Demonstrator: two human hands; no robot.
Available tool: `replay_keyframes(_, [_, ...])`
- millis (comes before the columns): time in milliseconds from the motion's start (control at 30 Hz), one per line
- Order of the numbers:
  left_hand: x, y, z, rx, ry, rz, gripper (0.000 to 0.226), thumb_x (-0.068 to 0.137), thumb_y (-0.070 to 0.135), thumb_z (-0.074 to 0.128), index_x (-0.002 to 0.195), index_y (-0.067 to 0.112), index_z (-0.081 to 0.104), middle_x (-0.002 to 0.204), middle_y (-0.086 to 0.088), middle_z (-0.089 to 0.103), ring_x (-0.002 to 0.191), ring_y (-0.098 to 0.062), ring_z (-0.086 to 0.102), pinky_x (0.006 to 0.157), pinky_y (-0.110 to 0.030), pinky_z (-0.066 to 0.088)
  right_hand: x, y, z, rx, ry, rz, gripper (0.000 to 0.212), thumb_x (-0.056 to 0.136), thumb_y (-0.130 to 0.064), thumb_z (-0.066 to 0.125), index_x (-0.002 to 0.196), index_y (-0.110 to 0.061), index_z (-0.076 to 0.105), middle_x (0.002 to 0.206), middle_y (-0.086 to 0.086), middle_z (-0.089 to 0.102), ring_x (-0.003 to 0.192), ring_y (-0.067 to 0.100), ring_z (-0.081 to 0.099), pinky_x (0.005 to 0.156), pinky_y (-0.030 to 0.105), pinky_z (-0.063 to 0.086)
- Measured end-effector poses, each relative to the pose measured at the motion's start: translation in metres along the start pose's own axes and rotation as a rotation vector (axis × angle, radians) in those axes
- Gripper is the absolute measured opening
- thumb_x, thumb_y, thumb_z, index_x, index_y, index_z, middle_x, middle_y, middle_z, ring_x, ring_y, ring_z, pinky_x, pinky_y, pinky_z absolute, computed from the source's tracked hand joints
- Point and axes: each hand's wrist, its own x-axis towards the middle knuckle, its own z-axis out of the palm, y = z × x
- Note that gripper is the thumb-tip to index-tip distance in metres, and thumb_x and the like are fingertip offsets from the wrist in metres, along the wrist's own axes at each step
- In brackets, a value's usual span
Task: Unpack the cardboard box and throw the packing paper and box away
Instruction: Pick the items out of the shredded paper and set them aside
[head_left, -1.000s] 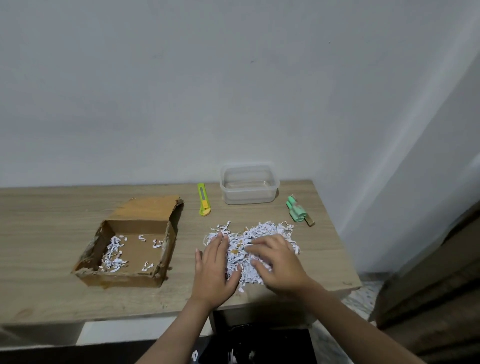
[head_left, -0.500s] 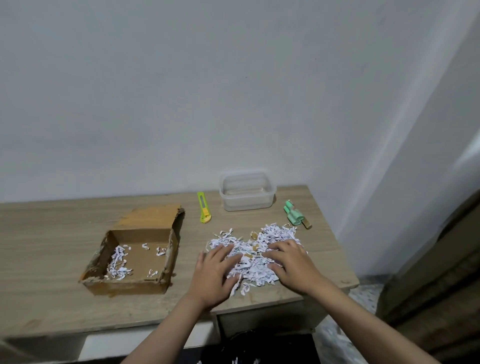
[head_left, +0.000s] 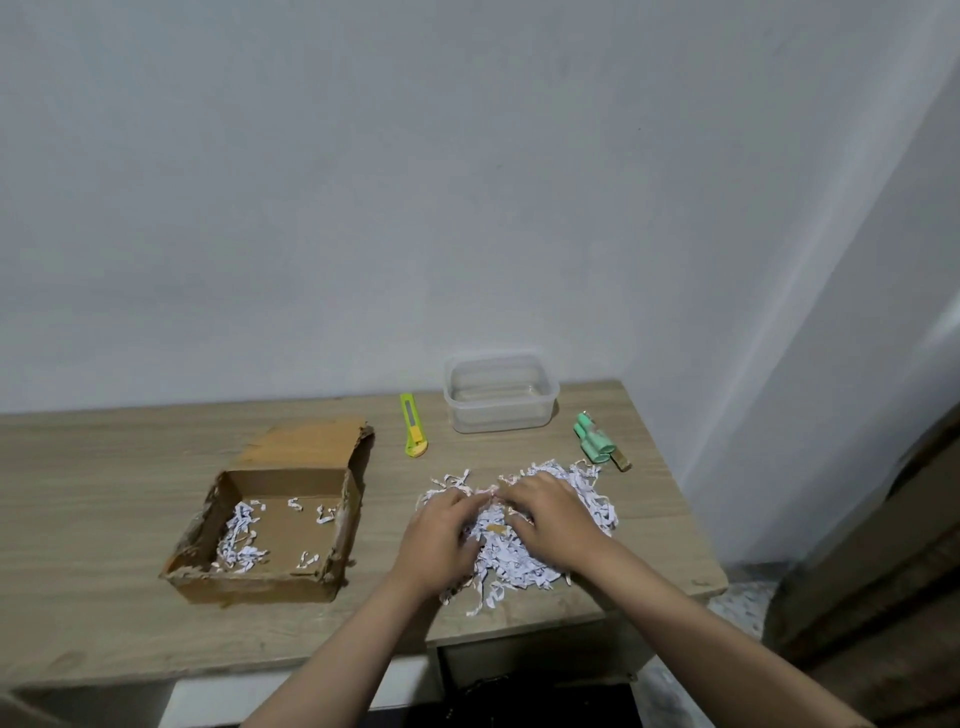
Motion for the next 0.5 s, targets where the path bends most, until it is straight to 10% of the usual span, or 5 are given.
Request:
replay_keyframes(267, [-0.021,-0.012,-0.004,0.104,0.045,0.061,0.025,0.081,0.027,0.057,0.103,0.025,0.067,0.095,0.003,0.055,0.091,-0.018,0.052,0.077,-0.034,0.045,-0.008,0.008,-0.002,-0.106,-0.076,-0.037,0.028,0.092,-0.029,0.046,0.114,-0.025,0.063,0.102,-0.004,0.056,0.103,0.017,0.044,0.094,0.035,0.033])
replay_keyframes(500, [-0.032,-0.011,-0.008,-0.001,0.002,0.053,0.041,0.072,0.043,0.051,0.104,0.024,0.069,0.135,0.01,0.053,0.123,-0.012,0.045,0.105,-0.039,0.029,-0.004,0.004,-0.006,-0.108,-0.067,0.0,0.03,0.09,-0.045,0.045,0.096,-0.027,0.069,0.091,-0.006,0.05,0.094,0.015,0.044,0.09,0.035,0.035])
